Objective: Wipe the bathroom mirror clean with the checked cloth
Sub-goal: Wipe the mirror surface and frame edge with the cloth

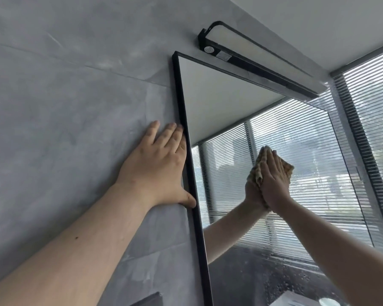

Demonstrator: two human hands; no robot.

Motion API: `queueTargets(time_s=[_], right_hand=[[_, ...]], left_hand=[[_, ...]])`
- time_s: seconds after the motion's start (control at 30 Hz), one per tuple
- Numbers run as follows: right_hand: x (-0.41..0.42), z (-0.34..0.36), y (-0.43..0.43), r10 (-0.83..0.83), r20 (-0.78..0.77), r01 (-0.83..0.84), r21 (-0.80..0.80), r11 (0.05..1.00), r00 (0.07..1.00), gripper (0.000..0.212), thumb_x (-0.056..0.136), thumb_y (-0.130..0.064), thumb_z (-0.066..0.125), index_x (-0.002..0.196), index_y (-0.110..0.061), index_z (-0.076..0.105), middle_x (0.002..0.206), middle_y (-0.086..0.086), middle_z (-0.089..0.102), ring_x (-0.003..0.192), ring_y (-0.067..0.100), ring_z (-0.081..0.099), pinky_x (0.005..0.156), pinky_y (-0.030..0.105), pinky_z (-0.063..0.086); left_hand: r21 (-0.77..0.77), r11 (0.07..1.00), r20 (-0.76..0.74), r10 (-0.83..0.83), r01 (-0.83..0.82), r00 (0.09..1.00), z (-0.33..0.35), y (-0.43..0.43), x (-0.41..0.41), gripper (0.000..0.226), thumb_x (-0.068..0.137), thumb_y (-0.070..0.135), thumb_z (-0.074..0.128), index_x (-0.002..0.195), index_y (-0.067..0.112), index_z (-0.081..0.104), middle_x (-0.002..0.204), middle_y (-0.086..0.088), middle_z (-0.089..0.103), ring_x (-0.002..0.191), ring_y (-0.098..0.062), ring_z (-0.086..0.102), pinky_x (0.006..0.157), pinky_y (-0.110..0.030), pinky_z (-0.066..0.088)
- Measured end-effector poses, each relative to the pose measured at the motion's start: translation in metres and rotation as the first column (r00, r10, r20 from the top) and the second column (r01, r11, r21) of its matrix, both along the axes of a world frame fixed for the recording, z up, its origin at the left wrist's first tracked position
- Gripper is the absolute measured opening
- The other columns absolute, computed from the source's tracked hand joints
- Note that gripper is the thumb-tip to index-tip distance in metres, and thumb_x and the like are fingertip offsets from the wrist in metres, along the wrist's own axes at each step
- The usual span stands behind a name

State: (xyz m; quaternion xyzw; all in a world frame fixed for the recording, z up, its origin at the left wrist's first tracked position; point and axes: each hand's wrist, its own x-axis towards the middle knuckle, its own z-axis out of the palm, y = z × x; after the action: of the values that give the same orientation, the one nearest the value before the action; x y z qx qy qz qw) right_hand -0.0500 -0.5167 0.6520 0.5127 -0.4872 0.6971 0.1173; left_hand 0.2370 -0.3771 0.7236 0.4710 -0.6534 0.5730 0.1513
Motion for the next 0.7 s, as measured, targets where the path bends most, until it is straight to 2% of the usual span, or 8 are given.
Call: queueTargets(time_s=[0.17, 0.3, 0.43, 0.5, 0.57, 0.7], right_hand=[[0.009, -0.01, 0.008, 0.008, -0.023, -0.009, -0.011, 1.0, 1.0, 0.069, 0.093, -0.049, 0.018, 0.157, -0.024, 0.019, 0.166, -0.004, 0.012, 0.151, 0.005, 0.003, 0.122, 0.025, -0.004], [0.04, -0.051, 0.026, 0.016, -0.118, -0.02, -0.031, 0.999, 0.993, 0.075, 0.089, -0.057, 0.009, 0.156, -0.023, 0.014, 0.165, -0.006, 0.009, 0.149, 0.002, 0.0, 0.123, 0.026, -0.003], [0.08, -0.105, 0.044, -0.113, -0.258, 0.067, -0.181, 0.981, 0.959, 0.064, 0.102, -0.047, 0.014, 0.156, -0.013, 0.019, 0.161, 0.006, 0.019, 0.152, 0.017, 0.011, 0.122, 0.031, 0.006], [0.099, -0.135, 0.054, -0.087, -0.344, 0.04, -0.143, 0.989, 0.935, 0.059, 0.103, -0.042, 0.017, 0.159, -0.027, 0.006, 0.166, 0.002, 0.01, 0.153, 0.014, 0.004, 0.122, 0.026, -0.001], [0.113, -0.157, 0.062, -0.037, -0.402, 0.003, -0.085, 0.996, 0.915, 0.064, 0.1, -0.039, 0.022, 0.158, -0.037, -0.005, 0.167, -0.004, 0.004, 0.153, 0.011, -0.001, 0.122, 0.027, -0.003], [0.115, -0.162, 0.067, -0.029, -0.427, -0.014, -0.098, 0.995, 0.904, 0.065, 0.099, -0.04, 0.025, 0.157, -0.04, -0.004, 0.167, -0.009, 0.004, 0.153, 0.011, 0.001, 0.122, 0.027, -0.001]], left_hand=[[-0.01, 1.0, 0.004, 0.004, -0.004, 1.0, 0.0, 0.001, 0.0, 0.145, 0.056, 0.102, 0.036, 0.157, 0.003, 0.003, 0.167, -0.015, -0.002, 0.154, -0.027, -0.007, 0.122, -0.053, -0.006], [0.004, 1.0, 0.003, -0.002, 0.002, 1.0, 0.0, 0.003, 0.0, 0.144, 0.057, 0.101, 0.036, 0.157, 0.003, 0.005, 0.167, -0.015, -0.002, 0.154, -0.026, -0.008, 0.123, -0.053, -0.006], [0.006, 1.0, 0.006, -0.014, 0.014, 1.0, 0.0, 0.004, 0.0, 0.144, 0.056, 0.101, 0.035, 0.157, 0.003, 0.006, 0.167, -0.015, -0.001, 0.154, -0.027, -0.006, 0.123, -0.052, -0.006], [0.005, 1.0, 0.001, -0.026, 0.026, 1.0, -0.001, 0.005, 0.001, 0.144, 0.056, 0.101, 0.035, 0.157, 0.003, 0.006, 0.167, -0.015, 0.001, 0.154, -0.027, -0.004, 0.123, -0.052, -0.006], [0.004, 0.999, 0.001, -0.036, 0.036, 0.999, -0.002, 0.007, 0.001, 0.142, 0.057, 0.1, 0.036, 0.157, 0.003, 0.008, 0.167, -0.015, 0.003, 0.155, -0.026, -0.002, 0.123, -0.051, -0.004], [0.0, 0.997, 0.006, -0.071, 0.071, 0.997, -0.005, 0.007, 0.003, 0.137, 0.06, 0.098, 0.038, 0.157, 0.004, 0.017, 0.166, -0.013, 0.011, 0.155, -0.025, 0.004, 0.124, -0.05, -0.001]])
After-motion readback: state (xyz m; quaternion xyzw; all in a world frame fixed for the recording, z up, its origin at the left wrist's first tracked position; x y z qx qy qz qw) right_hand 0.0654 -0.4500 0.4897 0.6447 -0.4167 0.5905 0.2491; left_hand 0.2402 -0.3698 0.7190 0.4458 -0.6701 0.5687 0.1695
